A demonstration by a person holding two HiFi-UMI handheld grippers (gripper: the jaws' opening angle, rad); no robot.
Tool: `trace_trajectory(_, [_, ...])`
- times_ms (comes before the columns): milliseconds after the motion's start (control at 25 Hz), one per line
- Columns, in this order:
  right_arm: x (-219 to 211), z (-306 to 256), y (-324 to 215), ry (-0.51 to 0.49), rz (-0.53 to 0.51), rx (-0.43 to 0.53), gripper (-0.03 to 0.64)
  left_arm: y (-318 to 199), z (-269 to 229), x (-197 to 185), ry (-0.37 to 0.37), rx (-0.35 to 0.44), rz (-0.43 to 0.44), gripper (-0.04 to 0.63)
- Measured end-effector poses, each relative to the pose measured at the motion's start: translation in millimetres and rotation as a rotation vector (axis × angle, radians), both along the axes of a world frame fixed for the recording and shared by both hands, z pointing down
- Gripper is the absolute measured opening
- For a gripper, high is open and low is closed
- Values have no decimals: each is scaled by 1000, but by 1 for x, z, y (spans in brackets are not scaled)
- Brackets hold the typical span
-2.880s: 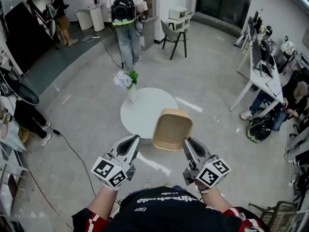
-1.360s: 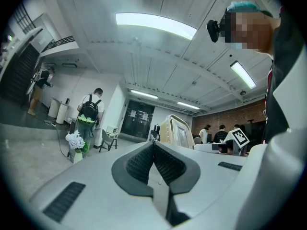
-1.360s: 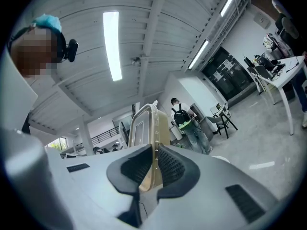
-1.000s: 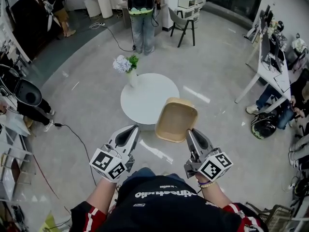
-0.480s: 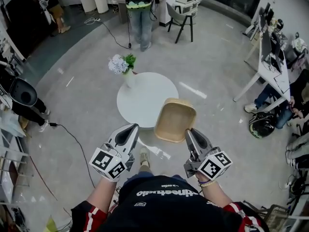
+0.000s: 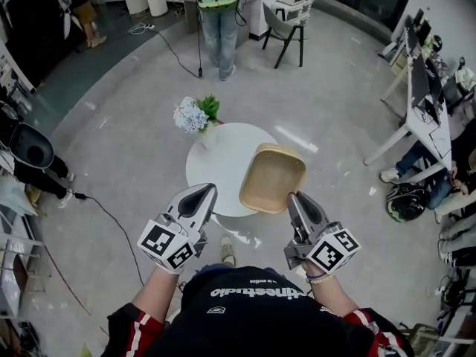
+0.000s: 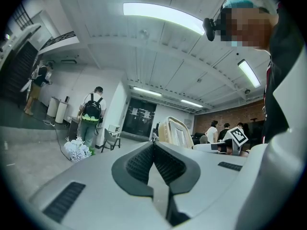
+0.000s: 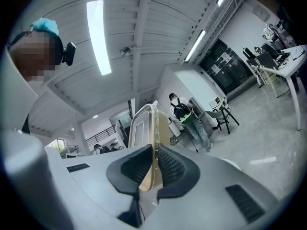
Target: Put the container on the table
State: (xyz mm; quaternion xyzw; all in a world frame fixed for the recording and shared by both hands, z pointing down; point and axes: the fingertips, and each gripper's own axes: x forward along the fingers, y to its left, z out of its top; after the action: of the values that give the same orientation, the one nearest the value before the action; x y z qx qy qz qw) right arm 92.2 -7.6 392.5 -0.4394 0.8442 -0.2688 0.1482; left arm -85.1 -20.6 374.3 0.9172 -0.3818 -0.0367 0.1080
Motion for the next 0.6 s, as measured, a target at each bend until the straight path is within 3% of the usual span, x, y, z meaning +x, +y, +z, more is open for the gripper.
trace_trajectory(240, [-37, -13, -55, 1, 14, 24, 54, -58, -8, -36, -6, 16, 12, 23])
trace_trajectory(600, [-62, -18, -99, 17, 53, 18, 54, -103, -11, -62, -1, 28, 63, 23])
